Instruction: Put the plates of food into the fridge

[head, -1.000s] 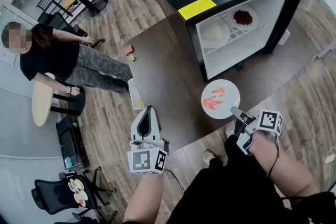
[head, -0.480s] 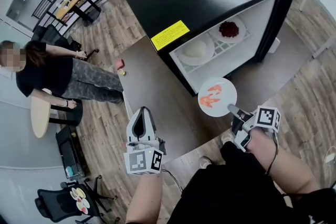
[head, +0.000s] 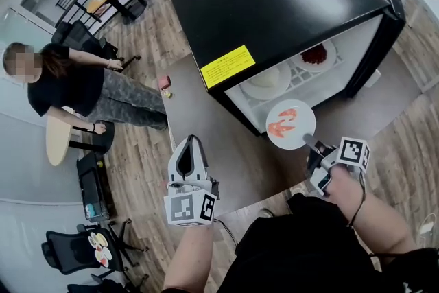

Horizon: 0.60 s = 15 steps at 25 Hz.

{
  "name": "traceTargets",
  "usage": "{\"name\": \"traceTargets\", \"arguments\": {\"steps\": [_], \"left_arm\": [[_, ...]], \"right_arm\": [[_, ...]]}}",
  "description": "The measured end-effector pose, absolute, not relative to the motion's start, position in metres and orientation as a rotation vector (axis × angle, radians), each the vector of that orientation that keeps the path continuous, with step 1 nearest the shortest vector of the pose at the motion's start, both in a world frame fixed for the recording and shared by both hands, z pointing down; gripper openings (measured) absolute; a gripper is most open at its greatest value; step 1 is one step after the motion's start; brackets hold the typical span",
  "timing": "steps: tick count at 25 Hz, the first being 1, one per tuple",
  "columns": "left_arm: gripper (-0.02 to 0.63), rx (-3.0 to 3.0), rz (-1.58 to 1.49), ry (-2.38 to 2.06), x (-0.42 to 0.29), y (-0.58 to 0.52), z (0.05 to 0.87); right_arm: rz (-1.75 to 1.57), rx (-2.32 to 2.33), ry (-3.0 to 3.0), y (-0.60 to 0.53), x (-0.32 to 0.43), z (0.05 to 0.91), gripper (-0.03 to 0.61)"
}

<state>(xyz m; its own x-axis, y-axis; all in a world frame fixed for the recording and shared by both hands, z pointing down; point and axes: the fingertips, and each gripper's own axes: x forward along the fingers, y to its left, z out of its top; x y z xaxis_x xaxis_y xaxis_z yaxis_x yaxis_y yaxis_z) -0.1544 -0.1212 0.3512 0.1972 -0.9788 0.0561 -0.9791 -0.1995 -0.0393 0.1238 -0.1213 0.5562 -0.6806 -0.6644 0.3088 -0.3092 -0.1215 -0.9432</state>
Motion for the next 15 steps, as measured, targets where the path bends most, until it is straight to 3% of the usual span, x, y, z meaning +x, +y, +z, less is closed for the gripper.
{"name": "traceTargets", "arguments": {"steps": [15], "left_arm": [[0.004, 2.28, 0.162, -2.112, -0.167, -0.137, 0.369]], "right_arm": [[-1.949, -1.066, 1.889, -0.187, 0.123, 0.588, 0.021]]}}
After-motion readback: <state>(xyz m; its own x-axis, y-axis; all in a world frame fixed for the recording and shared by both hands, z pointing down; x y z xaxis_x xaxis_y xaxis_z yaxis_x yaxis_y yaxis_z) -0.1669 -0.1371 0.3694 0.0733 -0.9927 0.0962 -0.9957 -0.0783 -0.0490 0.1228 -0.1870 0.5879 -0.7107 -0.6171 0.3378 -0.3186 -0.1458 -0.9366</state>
